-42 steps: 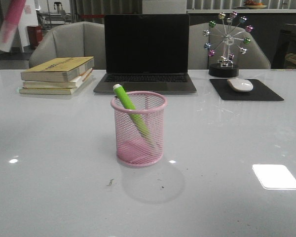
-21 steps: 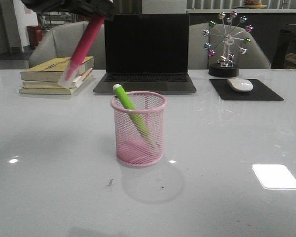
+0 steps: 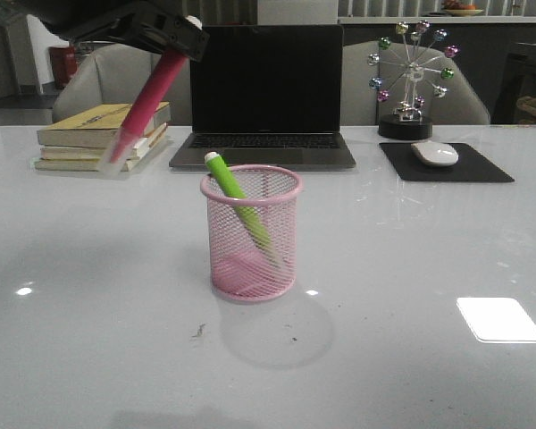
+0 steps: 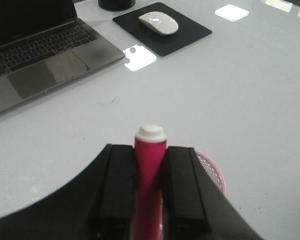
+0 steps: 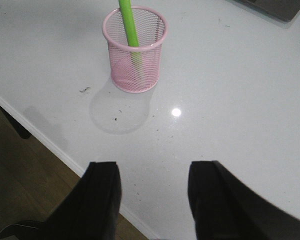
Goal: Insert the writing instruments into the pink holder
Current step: 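Lift the pink marker with the left gripper and carry it toward the holder, then lower the pink marker into the holder beside the green marker and release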
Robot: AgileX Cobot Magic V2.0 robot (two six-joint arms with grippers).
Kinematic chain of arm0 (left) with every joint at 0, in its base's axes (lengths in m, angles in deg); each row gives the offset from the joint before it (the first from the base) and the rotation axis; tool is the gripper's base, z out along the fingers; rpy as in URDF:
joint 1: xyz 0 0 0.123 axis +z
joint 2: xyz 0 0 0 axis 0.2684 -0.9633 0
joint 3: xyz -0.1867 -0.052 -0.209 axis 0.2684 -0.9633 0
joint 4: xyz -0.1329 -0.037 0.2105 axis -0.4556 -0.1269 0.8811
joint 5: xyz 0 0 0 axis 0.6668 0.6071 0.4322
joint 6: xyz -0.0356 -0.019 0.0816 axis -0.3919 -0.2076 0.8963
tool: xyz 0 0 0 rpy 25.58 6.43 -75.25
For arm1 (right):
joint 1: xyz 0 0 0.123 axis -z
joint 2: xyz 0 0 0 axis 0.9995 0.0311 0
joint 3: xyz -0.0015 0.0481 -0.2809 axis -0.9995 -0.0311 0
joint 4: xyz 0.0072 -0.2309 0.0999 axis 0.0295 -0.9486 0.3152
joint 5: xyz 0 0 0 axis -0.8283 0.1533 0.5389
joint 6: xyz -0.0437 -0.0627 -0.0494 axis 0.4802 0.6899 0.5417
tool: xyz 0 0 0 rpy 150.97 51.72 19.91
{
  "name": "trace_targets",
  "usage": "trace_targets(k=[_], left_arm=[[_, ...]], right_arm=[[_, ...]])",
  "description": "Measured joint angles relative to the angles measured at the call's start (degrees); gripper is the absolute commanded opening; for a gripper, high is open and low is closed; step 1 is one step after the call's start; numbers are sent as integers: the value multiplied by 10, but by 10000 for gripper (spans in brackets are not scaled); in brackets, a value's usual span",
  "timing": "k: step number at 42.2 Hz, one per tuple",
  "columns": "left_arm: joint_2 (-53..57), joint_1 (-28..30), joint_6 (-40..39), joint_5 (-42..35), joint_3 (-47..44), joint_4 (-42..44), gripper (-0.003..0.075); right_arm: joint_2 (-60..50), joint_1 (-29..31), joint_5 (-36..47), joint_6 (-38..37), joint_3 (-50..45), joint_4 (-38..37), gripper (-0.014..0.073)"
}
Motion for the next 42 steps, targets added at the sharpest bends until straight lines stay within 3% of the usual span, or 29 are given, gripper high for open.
trace_targets(k=[9,15,20,30,42], left_arm=[[-2,-52,-446,-94,9,402,91],[-24,-105,-641,-182,11,578,92],[-65,-132,-697,-282,14,616,92],[-157,-154,-713,-463,14,622,92],[-224,-163,-719,-524,14,625,92]], right_arm=[[0,0,0,0,0,0,435],[0,0,0,0,0,0,435],[0,0,0,0,0,0,435],[0,0,0,0,0,0,435],[0,0,0,0,0,0,435]])
